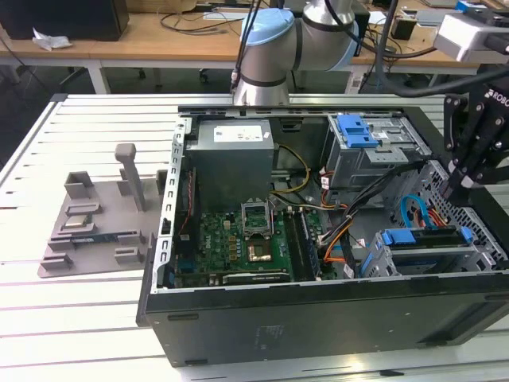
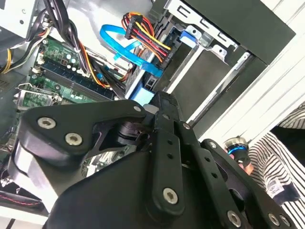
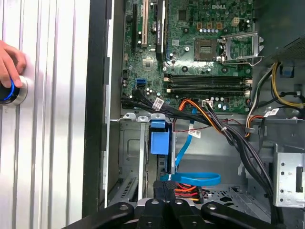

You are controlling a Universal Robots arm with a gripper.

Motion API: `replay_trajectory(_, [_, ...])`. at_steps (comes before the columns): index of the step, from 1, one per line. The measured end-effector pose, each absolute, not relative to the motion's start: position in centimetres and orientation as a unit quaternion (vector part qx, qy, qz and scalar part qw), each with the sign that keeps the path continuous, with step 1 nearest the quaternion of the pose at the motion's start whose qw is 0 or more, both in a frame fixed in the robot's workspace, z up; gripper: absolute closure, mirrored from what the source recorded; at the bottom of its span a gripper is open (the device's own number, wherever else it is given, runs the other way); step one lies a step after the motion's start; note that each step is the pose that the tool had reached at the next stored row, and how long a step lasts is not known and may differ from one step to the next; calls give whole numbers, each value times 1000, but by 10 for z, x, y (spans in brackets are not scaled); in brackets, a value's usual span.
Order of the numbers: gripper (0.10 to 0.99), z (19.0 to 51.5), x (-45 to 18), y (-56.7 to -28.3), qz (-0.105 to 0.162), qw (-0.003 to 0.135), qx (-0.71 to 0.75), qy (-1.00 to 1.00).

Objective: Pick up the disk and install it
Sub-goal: 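Insert the second disk wire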

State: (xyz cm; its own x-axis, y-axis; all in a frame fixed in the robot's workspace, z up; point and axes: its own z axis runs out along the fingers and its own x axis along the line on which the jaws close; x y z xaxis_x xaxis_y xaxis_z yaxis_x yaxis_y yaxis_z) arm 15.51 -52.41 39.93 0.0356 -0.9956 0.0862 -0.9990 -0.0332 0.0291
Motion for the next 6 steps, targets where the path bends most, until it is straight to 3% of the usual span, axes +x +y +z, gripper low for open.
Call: replay_trajectory(6, [980, 399, 155, -524, 21, 40, 718, -694])
